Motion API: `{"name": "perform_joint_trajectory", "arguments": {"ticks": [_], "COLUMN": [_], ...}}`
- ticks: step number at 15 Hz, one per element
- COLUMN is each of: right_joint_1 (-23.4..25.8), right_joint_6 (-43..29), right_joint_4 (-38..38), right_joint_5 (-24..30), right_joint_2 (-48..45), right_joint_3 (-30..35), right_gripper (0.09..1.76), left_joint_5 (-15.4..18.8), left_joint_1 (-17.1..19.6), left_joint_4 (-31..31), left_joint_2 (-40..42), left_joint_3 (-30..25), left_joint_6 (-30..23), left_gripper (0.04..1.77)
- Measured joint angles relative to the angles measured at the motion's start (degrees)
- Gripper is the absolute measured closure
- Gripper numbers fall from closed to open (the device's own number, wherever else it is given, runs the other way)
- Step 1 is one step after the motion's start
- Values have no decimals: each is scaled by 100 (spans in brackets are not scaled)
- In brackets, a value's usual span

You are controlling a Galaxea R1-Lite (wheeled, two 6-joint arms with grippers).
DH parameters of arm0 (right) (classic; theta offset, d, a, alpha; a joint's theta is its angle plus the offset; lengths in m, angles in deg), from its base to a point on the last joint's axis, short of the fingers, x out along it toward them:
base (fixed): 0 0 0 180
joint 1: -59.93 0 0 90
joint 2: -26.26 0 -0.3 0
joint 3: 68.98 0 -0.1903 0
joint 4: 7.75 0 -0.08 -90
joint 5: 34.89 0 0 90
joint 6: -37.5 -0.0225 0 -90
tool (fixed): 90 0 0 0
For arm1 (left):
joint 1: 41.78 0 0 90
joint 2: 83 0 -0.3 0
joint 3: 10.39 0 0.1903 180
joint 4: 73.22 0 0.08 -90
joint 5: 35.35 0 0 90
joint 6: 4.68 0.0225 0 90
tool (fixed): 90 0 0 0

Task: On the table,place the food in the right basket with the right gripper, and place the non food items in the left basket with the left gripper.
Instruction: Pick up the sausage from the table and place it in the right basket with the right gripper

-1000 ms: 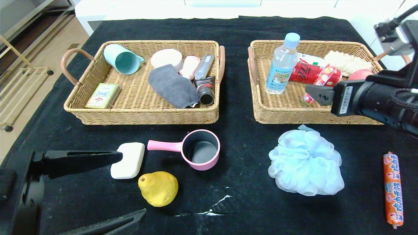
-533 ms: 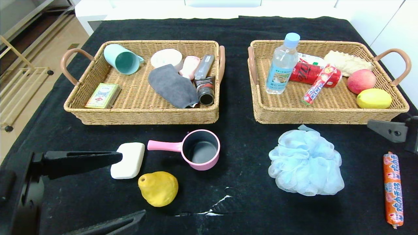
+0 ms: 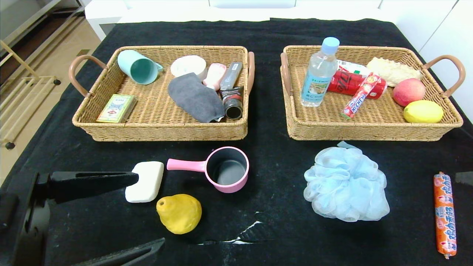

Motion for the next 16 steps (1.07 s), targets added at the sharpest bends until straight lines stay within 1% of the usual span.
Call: {"name": "perform_joint_trajectory", "arguments": {"ticks": [1,4,8,12,16], "right_joint_1": [143,561,863,919,928], "right_joint_6": [-6,-99,-402,-621,-761], "right_joint_4": [127,166,130,-40,-747], "right_joint_5": [168,610,1009,1062,1073], "right_joint_2": [9,63,283,564,881], "right_joint_3": [0,176,558,733,1000], "right_gripper": [15,15,15,15,15], "left_joint_5": [0,0,0,0,0], "left_joint_1": [0,0,0,-1,-6], "left_joint_4": [2,0,2,-2,-2], "left_joint_2": [-2,-13,-35,-46,-51], "left_joint_3": [-2,-9,-22,-44,-49], "left_joint_6": [4,9,9,17,17], "left_gripper": [5,5,5,5,5]}}
